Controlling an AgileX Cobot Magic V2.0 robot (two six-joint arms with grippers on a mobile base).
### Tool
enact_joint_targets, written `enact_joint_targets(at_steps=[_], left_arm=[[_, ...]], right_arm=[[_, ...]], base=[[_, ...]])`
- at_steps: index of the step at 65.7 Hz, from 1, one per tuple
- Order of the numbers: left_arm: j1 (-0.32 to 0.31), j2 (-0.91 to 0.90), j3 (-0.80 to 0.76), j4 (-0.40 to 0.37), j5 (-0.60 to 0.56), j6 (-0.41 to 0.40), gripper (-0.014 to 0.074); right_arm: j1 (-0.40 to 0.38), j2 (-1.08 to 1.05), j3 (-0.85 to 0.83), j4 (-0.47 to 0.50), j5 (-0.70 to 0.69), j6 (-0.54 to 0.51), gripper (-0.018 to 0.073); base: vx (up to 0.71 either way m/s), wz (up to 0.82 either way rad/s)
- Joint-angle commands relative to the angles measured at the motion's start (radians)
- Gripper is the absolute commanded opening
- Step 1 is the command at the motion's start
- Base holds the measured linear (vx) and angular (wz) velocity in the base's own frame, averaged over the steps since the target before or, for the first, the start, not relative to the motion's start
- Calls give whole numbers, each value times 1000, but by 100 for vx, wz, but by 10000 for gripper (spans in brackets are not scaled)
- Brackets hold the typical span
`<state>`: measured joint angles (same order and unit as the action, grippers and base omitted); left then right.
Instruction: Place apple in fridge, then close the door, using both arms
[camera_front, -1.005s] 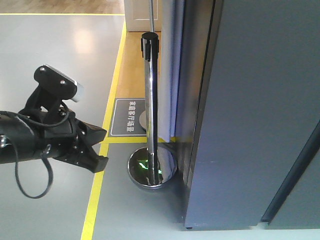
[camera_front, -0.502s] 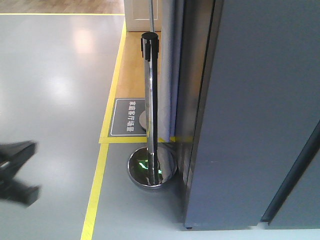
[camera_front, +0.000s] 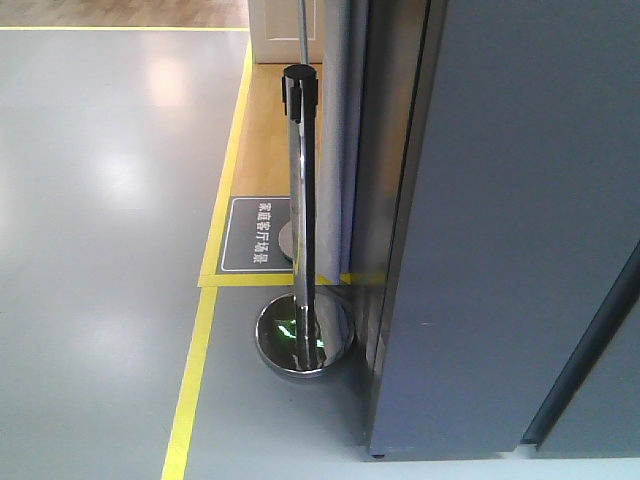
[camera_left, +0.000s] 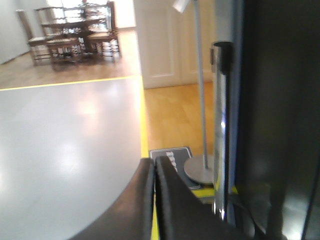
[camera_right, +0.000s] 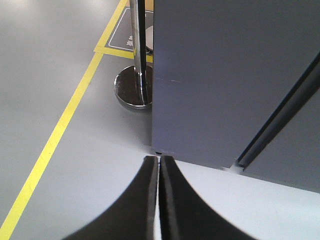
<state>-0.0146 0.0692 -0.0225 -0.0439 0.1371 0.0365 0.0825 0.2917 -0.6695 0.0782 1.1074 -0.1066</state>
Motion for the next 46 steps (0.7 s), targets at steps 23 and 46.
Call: enact_joint_targets(at_steps=[23,46], left_arm=[[26,-99,77,-8,-113,-102,-6],[26,-99,77,-8,-192,-102,-6]], right_arm=[[1,14,-22,8,-60,-9,-2],[1,14,-22,8,-54,-9,-2]], base=[[0,0],[0,0]])
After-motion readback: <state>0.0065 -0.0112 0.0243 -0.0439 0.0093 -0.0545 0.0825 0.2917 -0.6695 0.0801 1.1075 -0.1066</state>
